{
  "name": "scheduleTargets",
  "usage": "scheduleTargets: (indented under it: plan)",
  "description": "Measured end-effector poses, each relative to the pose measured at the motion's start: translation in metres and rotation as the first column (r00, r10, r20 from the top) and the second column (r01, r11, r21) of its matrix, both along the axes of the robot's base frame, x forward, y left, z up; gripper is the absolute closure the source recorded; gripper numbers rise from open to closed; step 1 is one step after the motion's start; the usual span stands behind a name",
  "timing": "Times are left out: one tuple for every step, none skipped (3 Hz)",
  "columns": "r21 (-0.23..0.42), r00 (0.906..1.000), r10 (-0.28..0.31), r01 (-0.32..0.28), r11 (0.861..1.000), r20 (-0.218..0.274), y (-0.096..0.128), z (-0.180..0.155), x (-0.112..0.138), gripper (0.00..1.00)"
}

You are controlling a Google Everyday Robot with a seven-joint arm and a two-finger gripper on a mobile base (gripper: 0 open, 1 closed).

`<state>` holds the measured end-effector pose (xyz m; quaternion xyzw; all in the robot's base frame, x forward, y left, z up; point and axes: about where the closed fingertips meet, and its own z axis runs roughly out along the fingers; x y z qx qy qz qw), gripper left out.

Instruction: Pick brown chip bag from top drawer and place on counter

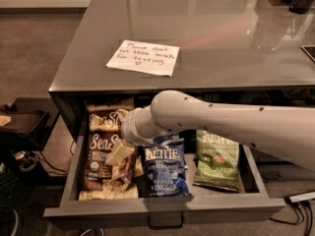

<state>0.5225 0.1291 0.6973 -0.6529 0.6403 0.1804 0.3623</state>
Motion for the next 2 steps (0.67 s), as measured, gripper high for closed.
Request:
scheduleTargets:
  plan:
    - [0.013,0.9997,0.009,-0.008,1.0,-0.022,0.006,-0.011,0.0027,0.27]
    - [0.034,0.9983,-0.001,0.003,0.999,-0.058,0.0079,-0.0103,0.0036,0.5]
